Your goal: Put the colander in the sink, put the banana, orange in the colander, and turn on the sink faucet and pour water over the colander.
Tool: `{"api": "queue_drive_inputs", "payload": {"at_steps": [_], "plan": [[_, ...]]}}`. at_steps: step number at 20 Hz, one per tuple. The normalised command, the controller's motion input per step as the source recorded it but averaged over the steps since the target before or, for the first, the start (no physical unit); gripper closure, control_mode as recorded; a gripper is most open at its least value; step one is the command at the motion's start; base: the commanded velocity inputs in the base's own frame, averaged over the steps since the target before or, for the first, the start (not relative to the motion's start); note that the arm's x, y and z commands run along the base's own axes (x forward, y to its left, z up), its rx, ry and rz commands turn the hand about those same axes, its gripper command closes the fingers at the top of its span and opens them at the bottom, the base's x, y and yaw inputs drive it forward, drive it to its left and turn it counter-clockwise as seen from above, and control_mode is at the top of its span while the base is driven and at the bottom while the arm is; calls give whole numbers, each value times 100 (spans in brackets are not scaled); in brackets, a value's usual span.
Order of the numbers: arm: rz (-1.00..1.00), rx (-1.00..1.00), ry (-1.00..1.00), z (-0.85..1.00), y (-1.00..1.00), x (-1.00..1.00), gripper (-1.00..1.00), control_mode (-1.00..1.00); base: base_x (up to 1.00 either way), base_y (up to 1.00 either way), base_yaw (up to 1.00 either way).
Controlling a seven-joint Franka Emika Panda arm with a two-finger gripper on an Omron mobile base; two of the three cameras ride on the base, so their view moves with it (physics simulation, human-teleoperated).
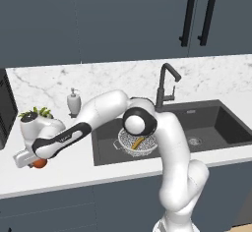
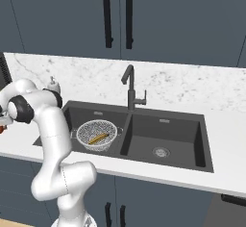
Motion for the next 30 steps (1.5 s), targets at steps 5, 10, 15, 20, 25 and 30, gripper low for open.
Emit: {"api": "queue_drive_inputs", "payload": {"at_steps": [5, 10, 15, 20, 25, 30], "plan": [[0, 0, 0, -13, -7, 0, 100, -100, 0, 0, 0], [-1, 0, -1, 0, -65, 0, 100, -100, 0, 0, 0], [-5, 0, -4, 4, -100, 0, 100, -100, 0, 0, 0], [-4, 2, -5, 21, -100, 1, 100, -100, 0, 0, 0], [-4, 4, -2, 18, -100, 21, 100, -100, 0, 0, 0], [-5, 4, 0, 14, -100, 35, 100, -100, 0, 0, 0]]}}
